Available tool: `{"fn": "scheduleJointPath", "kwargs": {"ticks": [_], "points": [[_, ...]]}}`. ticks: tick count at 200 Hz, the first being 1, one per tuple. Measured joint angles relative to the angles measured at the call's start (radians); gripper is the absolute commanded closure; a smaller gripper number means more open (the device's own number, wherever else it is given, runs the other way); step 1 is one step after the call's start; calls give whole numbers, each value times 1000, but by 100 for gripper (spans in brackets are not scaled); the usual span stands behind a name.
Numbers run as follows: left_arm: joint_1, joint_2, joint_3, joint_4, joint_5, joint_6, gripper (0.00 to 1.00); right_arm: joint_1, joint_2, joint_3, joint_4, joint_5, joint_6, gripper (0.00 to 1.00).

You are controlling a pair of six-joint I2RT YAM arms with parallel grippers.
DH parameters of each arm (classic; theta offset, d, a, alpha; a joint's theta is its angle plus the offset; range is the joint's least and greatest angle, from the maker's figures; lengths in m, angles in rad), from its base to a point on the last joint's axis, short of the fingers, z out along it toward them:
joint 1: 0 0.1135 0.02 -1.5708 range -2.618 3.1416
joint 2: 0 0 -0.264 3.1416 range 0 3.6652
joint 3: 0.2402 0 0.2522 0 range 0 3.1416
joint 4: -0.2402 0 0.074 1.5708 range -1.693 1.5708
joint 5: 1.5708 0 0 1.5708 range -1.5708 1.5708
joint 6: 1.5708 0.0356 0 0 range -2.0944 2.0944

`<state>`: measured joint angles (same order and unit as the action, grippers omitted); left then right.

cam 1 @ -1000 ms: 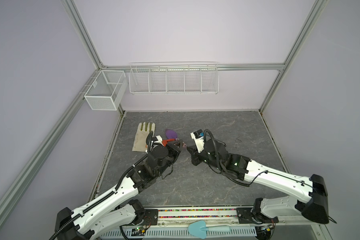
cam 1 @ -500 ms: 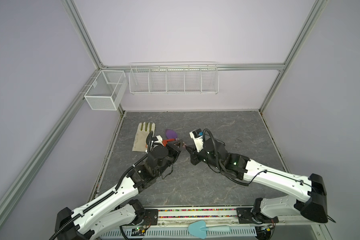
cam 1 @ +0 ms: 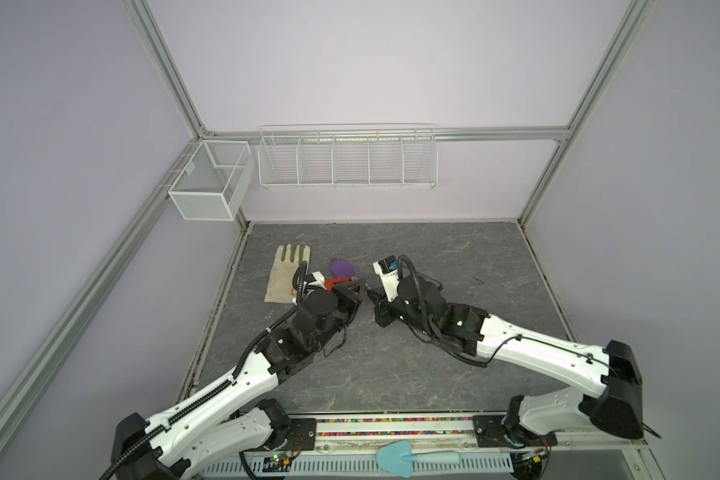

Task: Unlock with the key
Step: 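Rotate the right gripper to turn the key while the left gripper holds the padlock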

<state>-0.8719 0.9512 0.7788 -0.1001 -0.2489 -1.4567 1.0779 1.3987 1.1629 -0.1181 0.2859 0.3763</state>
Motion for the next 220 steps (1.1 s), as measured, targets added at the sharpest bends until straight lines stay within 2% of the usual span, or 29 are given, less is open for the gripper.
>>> {"fn": "scheduleJointPath", "kwargs": {"ticks": [23,46,87,132,175,220], "points": [[5,15,32,-3,5,23,100,-10,-1,25,-12,-5,2,94],[8,16,42,-2,8,46,100,-32,-5,43,-27,-66,20,94],[8,-11,41,6,37,89,100,-70,-30,54,-50,-192,127,94],[8,-74,-30,124,73,116,100,-108,-58,60,-50,-333,250,94],[1,-103,-45,169,93,153,100,-116,-85,60,-50,-377,302,94],[-1,-100,-48,181,95,179,100,-119,-89,60,-58,-380,296,94]]}}
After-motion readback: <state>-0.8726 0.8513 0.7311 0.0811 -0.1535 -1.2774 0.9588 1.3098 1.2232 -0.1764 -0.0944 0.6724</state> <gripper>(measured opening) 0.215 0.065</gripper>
